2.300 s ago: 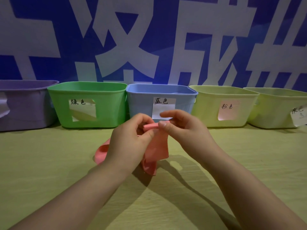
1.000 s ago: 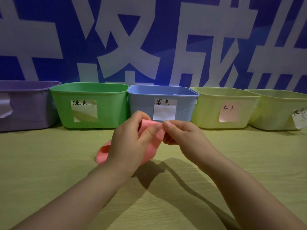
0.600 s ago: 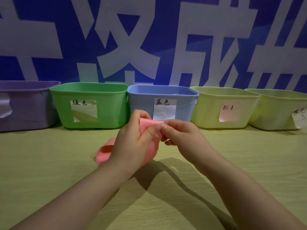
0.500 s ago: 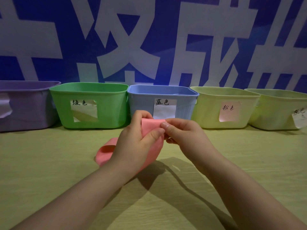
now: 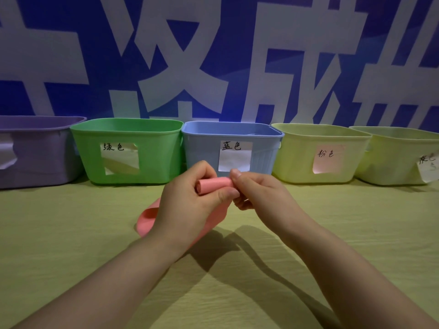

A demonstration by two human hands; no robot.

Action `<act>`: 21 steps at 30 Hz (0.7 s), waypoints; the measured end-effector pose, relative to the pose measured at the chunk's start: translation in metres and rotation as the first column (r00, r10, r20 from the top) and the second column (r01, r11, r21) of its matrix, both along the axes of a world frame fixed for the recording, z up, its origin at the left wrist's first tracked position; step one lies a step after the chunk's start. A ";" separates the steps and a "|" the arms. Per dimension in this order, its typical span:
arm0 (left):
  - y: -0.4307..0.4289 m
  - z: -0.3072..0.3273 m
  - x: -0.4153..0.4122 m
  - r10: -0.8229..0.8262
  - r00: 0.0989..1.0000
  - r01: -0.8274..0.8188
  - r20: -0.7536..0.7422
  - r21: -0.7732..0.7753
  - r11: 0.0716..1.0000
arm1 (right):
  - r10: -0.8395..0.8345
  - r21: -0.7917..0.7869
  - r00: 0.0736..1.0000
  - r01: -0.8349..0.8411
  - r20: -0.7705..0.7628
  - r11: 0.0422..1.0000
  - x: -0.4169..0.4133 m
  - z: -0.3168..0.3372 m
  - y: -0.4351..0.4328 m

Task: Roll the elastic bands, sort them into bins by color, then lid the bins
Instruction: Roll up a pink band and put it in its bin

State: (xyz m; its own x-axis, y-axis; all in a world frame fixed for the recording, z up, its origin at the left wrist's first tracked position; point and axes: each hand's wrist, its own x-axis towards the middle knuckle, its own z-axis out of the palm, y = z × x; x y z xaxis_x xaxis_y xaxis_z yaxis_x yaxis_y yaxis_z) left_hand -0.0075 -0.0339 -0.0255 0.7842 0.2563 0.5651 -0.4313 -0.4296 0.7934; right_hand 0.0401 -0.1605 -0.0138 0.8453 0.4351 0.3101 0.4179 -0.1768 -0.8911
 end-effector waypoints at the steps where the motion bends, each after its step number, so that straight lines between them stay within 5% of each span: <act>1: 0.000 0.000 0.000 -0.009 1.000 0.009 -0.002 -0.019 1.000 | -0.009 -0.017 0.999 0.010 0.031 1.000 0.000 0.000 -0.001; 7: -0.001 0.002 0.000 -0.028 0.999 0.025 -0.034 -0.082 0.996 | 0.049 0.120 0.999 -0.049 -0.002 0.992 0.000 0.004 -0.003; 21: 0.004 -0.006 0.007 -0.040 0.998 0.041 -0.042 0.023 0.999 | -0.150 -0.070 0.974 0.163 0.168 0.984 0.011 -0.001 -0.003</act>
State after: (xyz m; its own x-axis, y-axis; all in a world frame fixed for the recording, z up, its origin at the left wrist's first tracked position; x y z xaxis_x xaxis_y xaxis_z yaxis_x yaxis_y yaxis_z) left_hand 0.0000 -0.0304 -0.0312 0.8163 0.2113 0.5376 -0.4157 -0.4312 0.8008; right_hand 0.0512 -0.1638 -0.0146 0.8469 0.3310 0.4162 0.5160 -0.3218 -0.7939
